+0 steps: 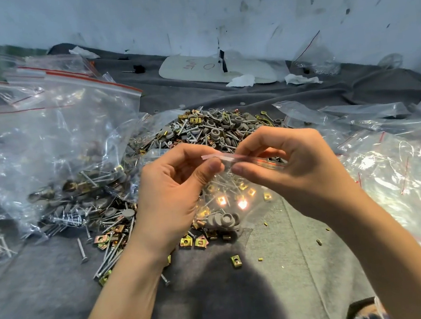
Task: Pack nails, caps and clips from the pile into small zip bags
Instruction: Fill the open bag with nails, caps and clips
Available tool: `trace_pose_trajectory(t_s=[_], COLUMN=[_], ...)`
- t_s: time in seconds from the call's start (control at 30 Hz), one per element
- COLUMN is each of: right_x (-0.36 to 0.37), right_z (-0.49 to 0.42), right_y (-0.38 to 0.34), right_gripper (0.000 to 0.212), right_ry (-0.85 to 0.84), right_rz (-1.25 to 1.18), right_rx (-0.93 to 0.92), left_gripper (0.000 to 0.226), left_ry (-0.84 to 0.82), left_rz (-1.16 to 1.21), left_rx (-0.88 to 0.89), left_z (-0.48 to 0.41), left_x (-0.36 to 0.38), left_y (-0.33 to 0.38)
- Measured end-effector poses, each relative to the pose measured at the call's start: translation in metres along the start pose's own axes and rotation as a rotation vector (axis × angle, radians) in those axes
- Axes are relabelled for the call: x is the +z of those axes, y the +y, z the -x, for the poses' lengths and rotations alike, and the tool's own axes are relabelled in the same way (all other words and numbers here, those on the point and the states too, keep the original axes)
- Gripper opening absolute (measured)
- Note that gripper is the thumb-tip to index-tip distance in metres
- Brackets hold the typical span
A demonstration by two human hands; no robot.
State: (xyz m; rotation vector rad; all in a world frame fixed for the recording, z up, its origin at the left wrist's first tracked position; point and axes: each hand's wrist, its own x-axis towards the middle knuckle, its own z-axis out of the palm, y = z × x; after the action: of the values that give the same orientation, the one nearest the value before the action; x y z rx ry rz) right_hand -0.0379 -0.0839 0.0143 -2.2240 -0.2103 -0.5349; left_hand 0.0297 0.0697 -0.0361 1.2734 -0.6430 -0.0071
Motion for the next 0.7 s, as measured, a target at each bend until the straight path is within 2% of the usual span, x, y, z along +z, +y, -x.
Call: trace_pose_trajectory(t_s=[0.7], right_x=[-0.0020], right_z=[0.0006], right_y=[0.0010], right_gripper=[0.008], right_ry=[-0.011], right_rz=[-0.015], right_rx=[0.011], left_gripper=[0.015], left_ry=[-0.025], left_rz=[-0.064], left_rx=[-0.053], left_z=[0.0002], left_x=[-0.0022], left_y=[0.0049])
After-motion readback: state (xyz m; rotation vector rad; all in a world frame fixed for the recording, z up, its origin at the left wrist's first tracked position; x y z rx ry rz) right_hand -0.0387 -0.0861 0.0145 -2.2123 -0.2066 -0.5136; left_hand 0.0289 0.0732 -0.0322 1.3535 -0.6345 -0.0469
